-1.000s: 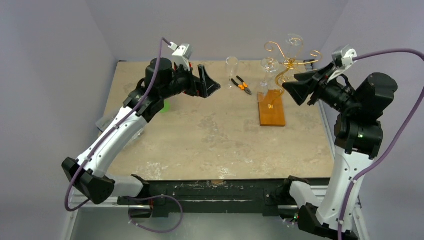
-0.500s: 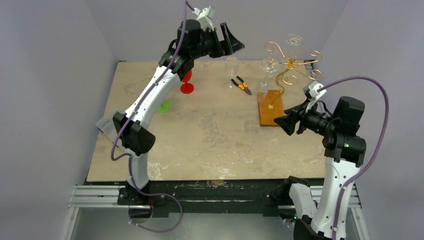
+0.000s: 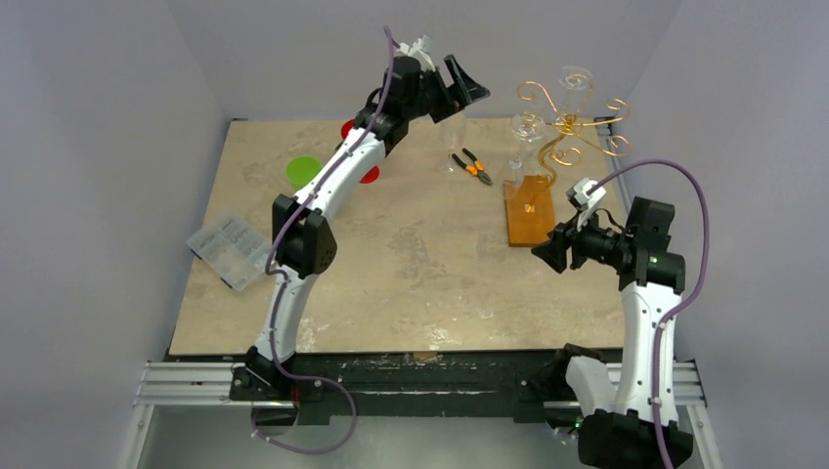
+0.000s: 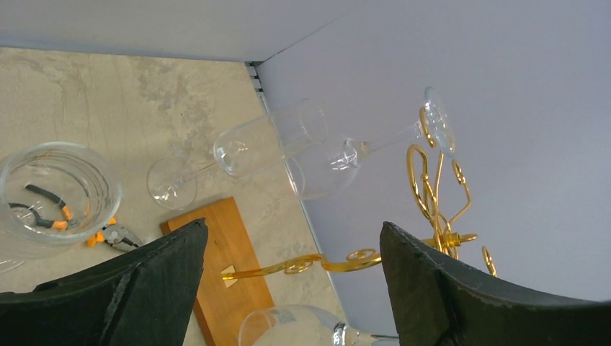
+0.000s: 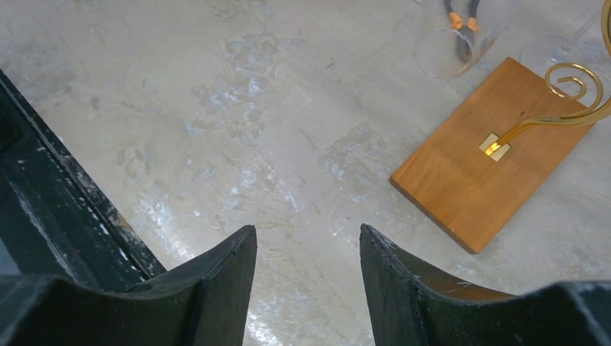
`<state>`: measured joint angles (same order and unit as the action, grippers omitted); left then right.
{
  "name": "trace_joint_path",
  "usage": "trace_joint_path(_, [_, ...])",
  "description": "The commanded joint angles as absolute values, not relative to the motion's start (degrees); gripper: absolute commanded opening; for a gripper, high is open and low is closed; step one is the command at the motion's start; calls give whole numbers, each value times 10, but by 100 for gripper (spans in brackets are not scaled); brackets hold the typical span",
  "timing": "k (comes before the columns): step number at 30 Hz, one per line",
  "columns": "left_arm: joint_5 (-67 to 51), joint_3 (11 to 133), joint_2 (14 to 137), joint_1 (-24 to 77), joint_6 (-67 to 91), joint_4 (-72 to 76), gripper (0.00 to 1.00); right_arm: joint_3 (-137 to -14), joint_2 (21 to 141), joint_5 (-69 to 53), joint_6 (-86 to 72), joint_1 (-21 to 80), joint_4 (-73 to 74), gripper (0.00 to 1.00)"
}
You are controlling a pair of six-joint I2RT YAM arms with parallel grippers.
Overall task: Place the wine glass upside down on the wine glass rack
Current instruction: Move the wine rack to the center of the board.
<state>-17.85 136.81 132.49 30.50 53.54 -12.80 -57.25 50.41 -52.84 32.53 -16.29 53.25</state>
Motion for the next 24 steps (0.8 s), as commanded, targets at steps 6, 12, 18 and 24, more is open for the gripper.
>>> trace_joint_path(6, [-168, 1350, 1287, 305, 525, -63, 85, -507, 509, -477, 400, -165, 380, 55])
trace_joint_path(12, [-149, 1204, 1153, 305, 426, -64, 86, -471, 523, -445, 461, -165, 295, 60])
trace_joint_path(18, [-131, 1073, 1023, 305, 340, -99, 86, -453, 542, -448, 598, -165, 335, 64])
trace_joint_path(24, [-104, 944, 875, 305, 271, -124, 87, -441, 557, -416, 565, -148, 343, 61])
